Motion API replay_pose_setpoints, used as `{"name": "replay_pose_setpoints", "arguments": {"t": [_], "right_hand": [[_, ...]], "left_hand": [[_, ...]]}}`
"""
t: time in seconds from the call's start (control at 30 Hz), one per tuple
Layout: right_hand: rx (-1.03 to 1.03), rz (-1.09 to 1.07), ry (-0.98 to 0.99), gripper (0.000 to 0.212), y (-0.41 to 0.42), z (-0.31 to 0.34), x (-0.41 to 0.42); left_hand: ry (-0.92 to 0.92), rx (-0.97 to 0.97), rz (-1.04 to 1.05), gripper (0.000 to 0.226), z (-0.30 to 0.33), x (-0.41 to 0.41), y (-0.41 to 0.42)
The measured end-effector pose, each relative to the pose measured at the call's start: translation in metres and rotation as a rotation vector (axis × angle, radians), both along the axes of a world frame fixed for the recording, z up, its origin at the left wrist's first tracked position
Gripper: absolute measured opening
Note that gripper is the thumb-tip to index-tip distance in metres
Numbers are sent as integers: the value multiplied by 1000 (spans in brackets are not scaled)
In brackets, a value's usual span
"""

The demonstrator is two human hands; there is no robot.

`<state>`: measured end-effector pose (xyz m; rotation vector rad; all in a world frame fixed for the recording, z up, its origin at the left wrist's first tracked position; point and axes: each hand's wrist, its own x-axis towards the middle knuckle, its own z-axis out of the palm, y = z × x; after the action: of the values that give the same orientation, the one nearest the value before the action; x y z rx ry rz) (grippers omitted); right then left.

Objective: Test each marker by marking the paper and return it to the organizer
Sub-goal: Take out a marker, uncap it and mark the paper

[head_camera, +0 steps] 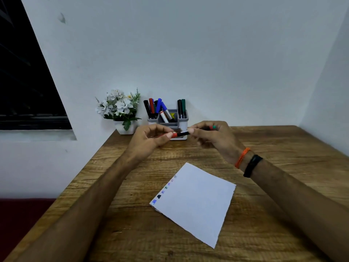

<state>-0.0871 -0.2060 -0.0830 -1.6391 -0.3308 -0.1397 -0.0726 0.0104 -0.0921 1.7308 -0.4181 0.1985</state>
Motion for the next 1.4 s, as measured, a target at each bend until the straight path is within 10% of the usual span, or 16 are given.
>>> {"name": "replay_pose_setpoints", "arguments": {"t": [0.57,1.1,1.4], "right_hand": [[-21,97,23,20,22,-21,-8],[162,148,80,45,22,-18,-2],[186,44,79,13,2,-13,-3]], "left_hand": [[-306,585,-168,16,-10,-13,-18],[-319,460,-187,25,-11,-11,-21],[-77,594,-39,23,-16,4,8]]}}
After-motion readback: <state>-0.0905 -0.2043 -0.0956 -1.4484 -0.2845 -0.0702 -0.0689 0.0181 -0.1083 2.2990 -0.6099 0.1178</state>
